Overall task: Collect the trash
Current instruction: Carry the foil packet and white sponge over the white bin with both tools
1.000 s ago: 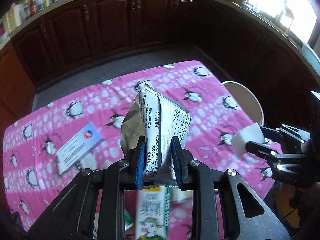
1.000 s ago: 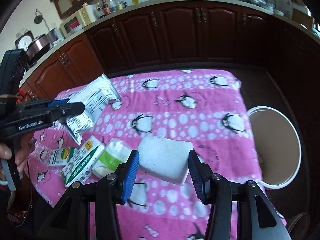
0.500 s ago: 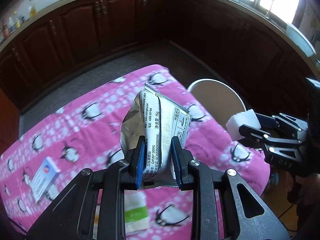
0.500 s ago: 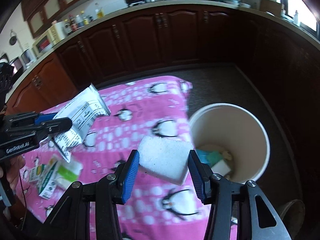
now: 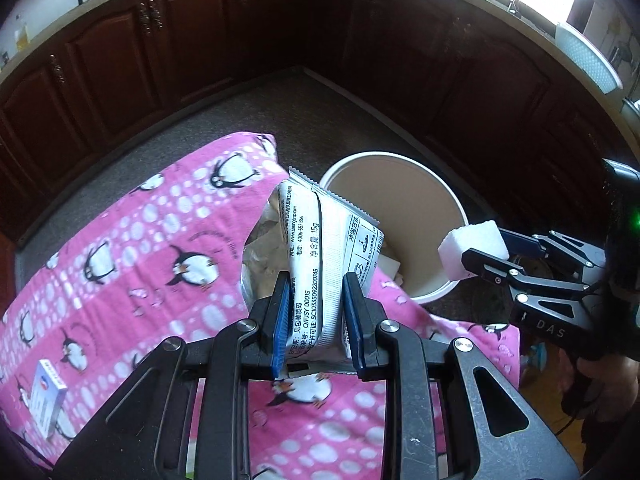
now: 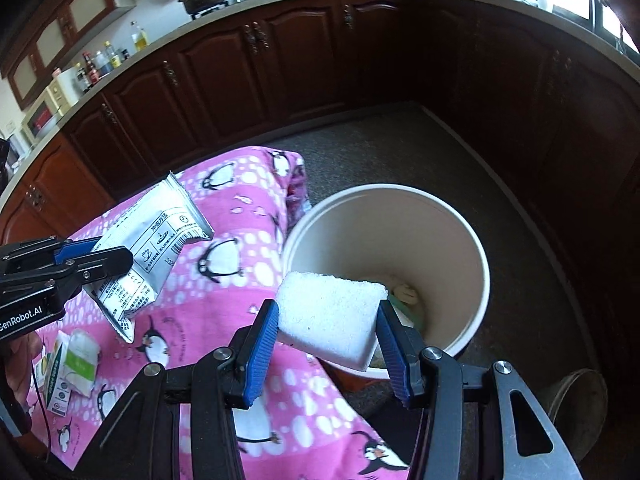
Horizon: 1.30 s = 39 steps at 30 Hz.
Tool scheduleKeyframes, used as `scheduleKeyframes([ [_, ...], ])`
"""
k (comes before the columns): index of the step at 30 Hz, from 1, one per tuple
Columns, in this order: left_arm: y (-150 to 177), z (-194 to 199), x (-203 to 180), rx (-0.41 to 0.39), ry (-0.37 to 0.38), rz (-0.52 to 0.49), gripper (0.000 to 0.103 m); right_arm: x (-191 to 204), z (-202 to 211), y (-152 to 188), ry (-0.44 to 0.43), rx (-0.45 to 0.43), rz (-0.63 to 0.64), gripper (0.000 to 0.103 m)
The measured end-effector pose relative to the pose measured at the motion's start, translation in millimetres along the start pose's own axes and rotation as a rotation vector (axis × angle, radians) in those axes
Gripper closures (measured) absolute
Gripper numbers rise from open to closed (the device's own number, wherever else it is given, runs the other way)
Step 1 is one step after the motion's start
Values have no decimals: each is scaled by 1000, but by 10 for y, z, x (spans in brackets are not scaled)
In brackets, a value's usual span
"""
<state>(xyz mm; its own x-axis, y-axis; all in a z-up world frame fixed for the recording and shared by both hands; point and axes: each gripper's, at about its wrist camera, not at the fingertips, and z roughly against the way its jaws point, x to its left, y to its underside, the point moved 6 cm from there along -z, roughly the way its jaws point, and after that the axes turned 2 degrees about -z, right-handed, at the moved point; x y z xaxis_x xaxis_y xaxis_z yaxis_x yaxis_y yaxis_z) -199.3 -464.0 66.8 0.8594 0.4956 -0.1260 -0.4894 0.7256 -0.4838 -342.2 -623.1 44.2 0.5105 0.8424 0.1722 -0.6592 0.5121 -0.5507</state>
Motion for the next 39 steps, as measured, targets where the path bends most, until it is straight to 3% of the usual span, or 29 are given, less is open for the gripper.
scheduleKeyframes([
  [24, -165, -483, -266, 43, 57, 15, 80, -530, -300, 93, 38, 60, -90, 55],
  [39, -257, -757, -429, 62, 73, 24, 80, -628, -622, 118, 45, 104, -119, 55],
])
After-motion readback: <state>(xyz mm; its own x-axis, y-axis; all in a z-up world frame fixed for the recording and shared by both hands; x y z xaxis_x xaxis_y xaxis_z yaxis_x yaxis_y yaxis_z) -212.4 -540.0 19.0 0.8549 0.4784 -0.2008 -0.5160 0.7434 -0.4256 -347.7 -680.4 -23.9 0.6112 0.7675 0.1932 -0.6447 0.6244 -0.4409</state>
